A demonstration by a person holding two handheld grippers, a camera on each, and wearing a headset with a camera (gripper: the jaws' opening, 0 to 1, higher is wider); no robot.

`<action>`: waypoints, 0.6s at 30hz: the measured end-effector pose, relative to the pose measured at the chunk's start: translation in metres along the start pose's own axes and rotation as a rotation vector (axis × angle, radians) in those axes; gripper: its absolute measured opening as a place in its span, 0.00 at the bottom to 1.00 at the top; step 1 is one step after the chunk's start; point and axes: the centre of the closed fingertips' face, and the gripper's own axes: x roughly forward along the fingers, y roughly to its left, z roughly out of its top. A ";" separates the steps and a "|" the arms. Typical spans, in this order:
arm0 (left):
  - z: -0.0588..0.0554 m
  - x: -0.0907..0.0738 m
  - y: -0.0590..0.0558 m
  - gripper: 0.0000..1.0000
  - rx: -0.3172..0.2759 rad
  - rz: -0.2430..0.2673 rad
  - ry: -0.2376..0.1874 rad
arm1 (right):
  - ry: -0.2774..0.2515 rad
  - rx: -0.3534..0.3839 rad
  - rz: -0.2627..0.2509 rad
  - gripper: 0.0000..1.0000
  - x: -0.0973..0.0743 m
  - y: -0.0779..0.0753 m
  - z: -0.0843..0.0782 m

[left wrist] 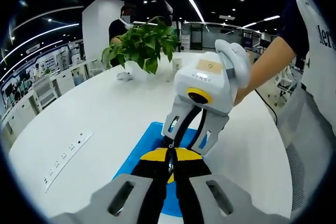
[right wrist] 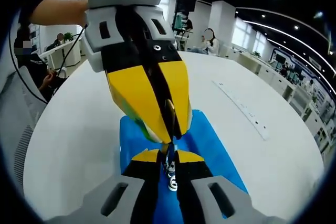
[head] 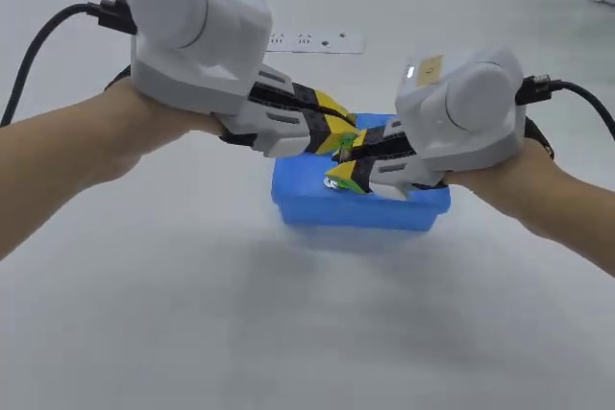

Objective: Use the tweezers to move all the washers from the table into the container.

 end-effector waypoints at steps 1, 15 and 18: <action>0.000 0.000 0.000 0.06 0.002 -0.001 0.001 | 0.001 -0.006 -0.005 0.12 -0.001 -0.001 0.000; 0.024 -0.021 -0.028 0.06 0.104 -0.094 -0.048 | -0.025 -0.045 0.059 0.13 -0.023 0.018 0.011; 0.030 -0.028 -0.036 0.06 0.125 -0.113 -0.062 | -0.042 -0.047 0.078 0.14 -0.031 0.025 0.016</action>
